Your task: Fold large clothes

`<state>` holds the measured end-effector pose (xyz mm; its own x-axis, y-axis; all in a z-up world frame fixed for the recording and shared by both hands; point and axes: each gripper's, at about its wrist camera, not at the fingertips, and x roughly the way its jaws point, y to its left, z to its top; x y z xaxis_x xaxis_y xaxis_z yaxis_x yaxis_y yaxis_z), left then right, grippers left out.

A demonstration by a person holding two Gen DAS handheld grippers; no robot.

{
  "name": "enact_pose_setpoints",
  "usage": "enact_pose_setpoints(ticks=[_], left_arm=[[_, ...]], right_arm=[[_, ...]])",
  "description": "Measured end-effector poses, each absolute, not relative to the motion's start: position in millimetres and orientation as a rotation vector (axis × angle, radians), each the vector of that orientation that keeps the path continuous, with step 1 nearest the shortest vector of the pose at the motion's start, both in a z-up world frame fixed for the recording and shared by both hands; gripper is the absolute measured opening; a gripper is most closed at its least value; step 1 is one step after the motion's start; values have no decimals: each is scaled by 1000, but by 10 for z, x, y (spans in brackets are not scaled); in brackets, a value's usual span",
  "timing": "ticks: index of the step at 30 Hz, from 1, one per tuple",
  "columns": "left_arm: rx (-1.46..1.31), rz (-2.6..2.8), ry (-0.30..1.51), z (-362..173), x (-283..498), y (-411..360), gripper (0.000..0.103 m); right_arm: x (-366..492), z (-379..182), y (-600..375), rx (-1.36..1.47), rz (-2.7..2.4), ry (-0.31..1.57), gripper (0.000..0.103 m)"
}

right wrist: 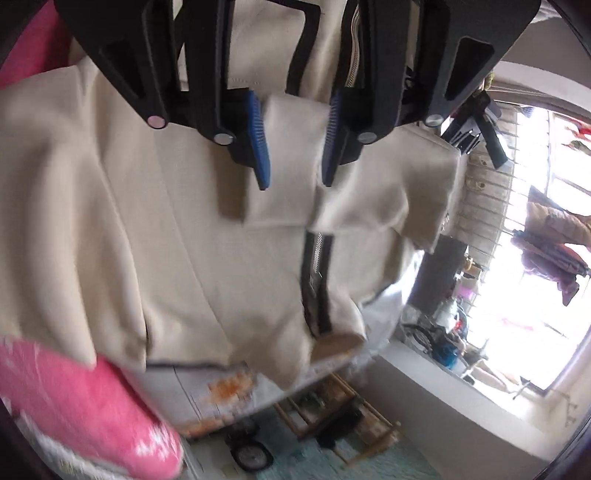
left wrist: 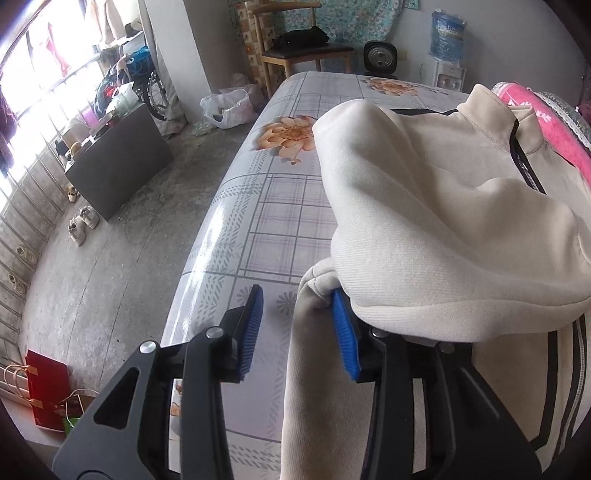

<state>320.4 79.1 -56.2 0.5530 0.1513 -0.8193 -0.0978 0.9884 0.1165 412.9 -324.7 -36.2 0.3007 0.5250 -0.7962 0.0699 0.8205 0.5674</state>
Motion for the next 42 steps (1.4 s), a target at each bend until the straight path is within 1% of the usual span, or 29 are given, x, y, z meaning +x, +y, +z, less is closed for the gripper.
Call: enact_pose_setpoints(ticks=[2,3,4,5,7,9,10,11,12,14,16,20,21,23,25,28,30,32,34,36,39,42], left_arm=[[33,149,974,-567,3191,808,38],[23,151,972,-569,3181,816,38],[16,155,968,-574,3184,814,38],[12,159,962,-579,3177,816,38],[6,163,946,-588,3163,818,38],[-11,160,931,-600,3137,836,38],[-24,156,924,-607,3125,855,38],[-38,153,919,-608,3125,876,38],[-52,149,913,-614,3120,895,38],[-64,147,908,-616,3108,881,38],[-73,150,906,-619,3111,885,38],[-76,151,907,-617,3118,889,38],[-77,150,907,-619,3124,898,38],[-80,149,906,-621,3115,901,38],[-84,148,904,-623,3112,909,38],[-94,147,902,-632,3101,923,38],[-95,143,903,-636,3098,928,39],[-88,137,907,-634,3102,920,40],[-82,98,925,-608,3085,924,39],[-112,19,948,-536,3015,948,37],[-205,-135,913,-307,2851,1056,37],[-354,-235,888,-120,2954,1132,38]], right_arm=[[4139,-509,-3199,559,318,1275,35],[4156,-560,-3173,556,315,1287,37],[4169,-597,-3140,550,315,1301,45],[4175,-608,-3106,539,322,1300,48],[4184,-583,-3046,499,308,1295,49],[4178,-553,-2965,441,283,1291,48],[4179,-551,-2915,397,274,1298,32],[4183,-554,-2858,349,250,1306,9],[4201,-539,-2807,329,251,1307,7],[4283,-380,-2722,312,253,1272,5],[4406,101,-2588,300,287,1139,5],[4298,1492,-2316,198,372,736,5],[4222,1732,-2337,180,365,665,5],[4155,1886,-2481,170,324,622,5],[4173,1636,-2717,195,272,686,5],[4208,705,-3060,161,100,898,5],[4199,69,-3273,216,43,1044,5],[4152,-319,-3325,258,19,1118,5],[4126,-367,-3285,230,22,1103,5],[4123,-306,-3226,211,39,1078,5],[4134,-240,-3219,190,62,1068,5],[4145,-270,-3256,206,74,1083,5]])
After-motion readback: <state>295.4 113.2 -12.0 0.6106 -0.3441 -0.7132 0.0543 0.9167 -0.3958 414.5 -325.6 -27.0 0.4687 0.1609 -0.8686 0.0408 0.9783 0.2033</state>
